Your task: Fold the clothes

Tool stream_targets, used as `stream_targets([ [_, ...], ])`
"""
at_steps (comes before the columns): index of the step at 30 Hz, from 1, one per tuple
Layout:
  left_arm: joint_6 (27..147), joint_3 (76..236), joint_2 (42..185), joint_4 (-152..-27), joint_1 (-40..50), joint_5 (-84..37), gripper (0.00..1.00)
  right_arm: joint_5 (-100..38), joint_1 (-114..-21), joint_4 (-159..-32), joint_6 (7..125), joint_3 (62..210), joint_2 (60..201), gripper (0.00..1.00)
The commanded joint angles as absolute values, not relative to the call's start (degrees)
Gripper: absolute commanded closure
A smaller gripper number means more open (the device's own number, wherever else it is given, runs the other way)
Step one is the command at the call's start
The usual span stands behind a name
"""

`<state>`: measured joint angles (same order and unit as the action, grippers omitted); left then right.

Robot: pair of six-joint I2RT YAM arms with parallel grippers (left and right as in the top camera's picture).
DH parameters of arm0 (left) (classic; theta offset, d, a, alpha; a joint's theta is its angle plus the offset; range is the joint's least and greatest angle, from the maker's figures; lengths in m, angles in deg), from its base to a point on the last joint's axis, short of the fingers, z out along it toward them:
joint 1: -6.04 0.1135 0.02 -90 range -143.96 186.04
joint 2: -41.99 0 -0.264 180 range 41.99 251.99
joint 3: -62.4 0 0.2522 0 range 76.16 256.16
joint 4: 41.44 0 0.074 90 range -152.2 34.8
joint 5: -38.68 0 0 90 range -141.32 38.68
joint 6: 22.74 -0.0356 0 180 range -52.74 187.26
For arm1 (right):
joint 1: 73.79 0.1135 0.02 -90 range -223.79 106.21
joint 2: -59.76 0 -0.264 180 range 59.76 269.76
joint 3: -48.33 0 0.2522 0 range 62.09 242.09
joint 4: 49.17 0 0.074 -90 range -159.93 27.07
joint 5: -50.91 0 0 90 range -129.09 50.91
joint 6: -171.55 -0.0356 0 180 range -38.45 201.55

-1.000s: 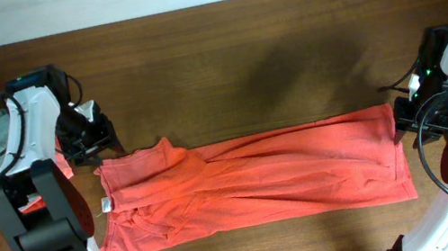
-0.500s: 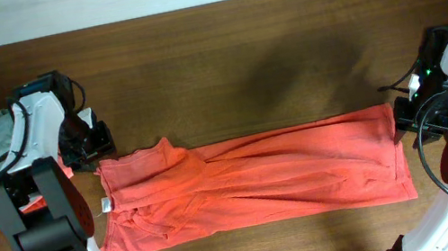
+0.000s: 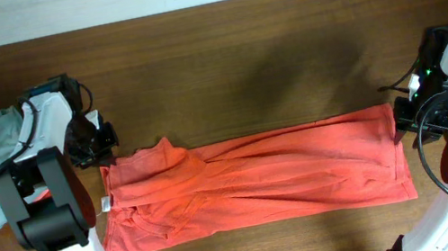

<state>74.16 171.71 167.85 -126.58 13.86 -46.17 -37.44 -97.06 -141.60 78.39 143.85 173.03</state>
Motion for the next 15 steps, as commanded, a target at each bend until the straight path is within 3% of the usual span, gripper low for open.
stream_targets([
  [1,74.03,172.02,168.09,-126.29,13.55,-45.12,0.94,-36.74,-97.38,-141.77,78.15,144.63,171.44,0.59],
  [15,74.03,179.14,168.07,-129.85,13.55,-45.08,0.91,-36.74,-97.38,-141.77,78.15,144.61,171.44,0.58],
])
